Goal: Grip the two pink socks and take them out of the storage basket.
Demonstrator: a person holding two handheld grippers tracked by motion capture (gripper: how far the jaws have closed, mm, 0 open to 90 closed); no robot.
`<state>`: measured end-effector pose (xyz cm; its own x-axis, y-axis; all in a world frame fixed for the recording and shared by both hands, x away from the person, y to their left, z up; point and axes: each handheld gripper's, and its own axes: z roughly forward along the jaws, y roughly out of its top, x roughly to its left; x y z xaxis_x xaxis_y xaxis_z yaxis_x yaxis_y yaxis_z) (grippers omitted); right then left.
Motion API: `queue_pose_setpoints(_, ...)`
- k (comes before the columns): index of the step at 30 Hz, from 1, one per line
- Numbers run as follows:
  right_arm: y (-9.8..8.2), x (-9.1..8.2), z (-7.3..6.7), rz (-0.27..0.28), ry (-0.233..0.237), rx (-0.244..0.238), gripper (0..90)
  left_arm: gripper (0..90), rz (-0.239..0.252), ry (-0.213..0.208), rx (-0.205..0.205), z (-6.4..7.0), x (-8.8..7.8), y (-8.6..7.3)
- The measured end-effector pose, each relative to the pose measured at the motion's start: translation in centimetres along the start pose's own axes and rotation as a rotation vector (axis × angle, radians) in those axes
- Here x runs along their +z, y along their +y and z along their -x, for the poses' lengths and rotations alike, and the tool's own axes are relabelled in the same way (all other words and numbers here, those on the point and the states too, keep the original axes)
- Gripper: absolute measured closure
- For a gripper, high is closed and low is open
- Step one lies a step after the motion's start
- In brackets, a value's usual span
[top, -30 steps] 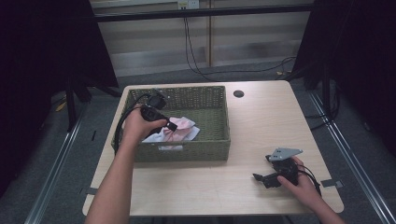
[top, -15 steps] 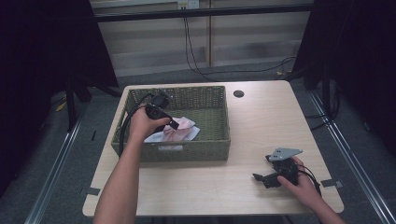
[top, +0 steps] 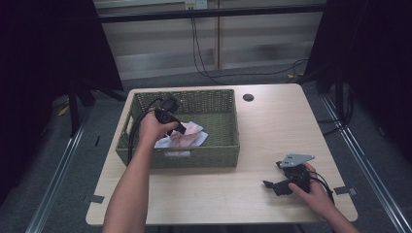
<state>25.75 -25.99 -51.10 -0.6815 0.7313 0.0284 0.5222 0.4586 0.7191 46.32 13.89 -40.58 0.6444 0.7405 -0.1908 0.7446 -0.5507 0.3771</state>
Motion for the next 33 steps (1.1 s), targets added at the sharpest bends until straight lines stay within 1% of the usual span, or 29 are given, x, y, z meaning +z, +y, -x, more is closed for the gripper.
queue_pose_setpoints(6, 0.0, 0.0, 0.0, 0.0, 0.0, 0.0, 9.7, 69.3, -0.02, -0.004, -0.008, -0.1, 0.5, 0.0)
queue_pose_setpoints(8, 0.0, 0.0, 0.0, 0.0, 0.0, 0.0, 9.7, 75.1, -0.02, -0.006, -0.021, -0.1, 0.5, 0.1)
queue_pose_setpoints(9, 0.0, 0.0, 0.0, 0.0, 0.001, 0.001, 9.7, 78.0, -0.013, -0.004, -0.02, -0.1, 0.5, 0.1)
queue_pose_setpoints(10, 0.0, 0.0, 0.0, 0.0, 0.001, 0.001, 9.7, 80.4, -0.019, -0.004, -0.021, -0.2, 0.4, 0.1)
queue_pose_setpoints(12, 0.0, 0.0, 0.0, -0.001, 0.001, 0.001, 9.7, 84.2, -0.018, -0.005, -0.034, -0.2, 0.2, 0.2)
queue_pose_setpoints(13, 0.0, 0.0, 0.0, 0.0, 0.001, 0.0, 9.7, 84.9, -0.021, 0.0, -0.033, -0.2, 0.1, 0.2)
queue_pose_setpoints(17, 0.0, 0.0, 0.0, 0.0, 0.001, 0.001, 9.7, 85.3, 0.016, -0.003, -0.049, -0.2, -0.9, 0.2)
queue_pose_setpoints(21, 0.0, 0.0, 0.0, 0.0, 0.001, -0.001, 9.7, 85.4, 0.02, 0.001, -0.049, -0.1, -2.2, 0.4)
queue_pose_setpoints(24, 0.0, 0.0, 0.0, 0.0, 0.001, -0.001, 9.7, 85.5, 0.023, -0.008, -0.047, 0.1, -3.0, 0.5)
queue_pose_setpoints(25, 0.0, 0.0, 0.0, 0.0, 0.001, -0.001, 9.7, 85.6, 0.035, -0.019, -0.043, 0.2, -3.2, 0.6)
queue_pose_setpoints(26, 0.0, 0.0, 0.0, 0.0, 0.001, -0.001, 9.7, 85.6, 0.034, -0.026, -0.039, 0.2, -3.4, 0.6)
queue_pose_setpoints(28, 0.0, 0.0, 0.0, 0.0, 0.001, -0.001, 9.7, 85.7, 0.034, -0.026, -0.038, 0.4, -3.9, 0.7)
queue_pose_setpoints(33, 0.0, 0.0, 0.0, 0.0, 0.001, -0.001, 9.7, 85.8, 0.024, -0.064, -0.053, 0.6, -5.3, 0.8)
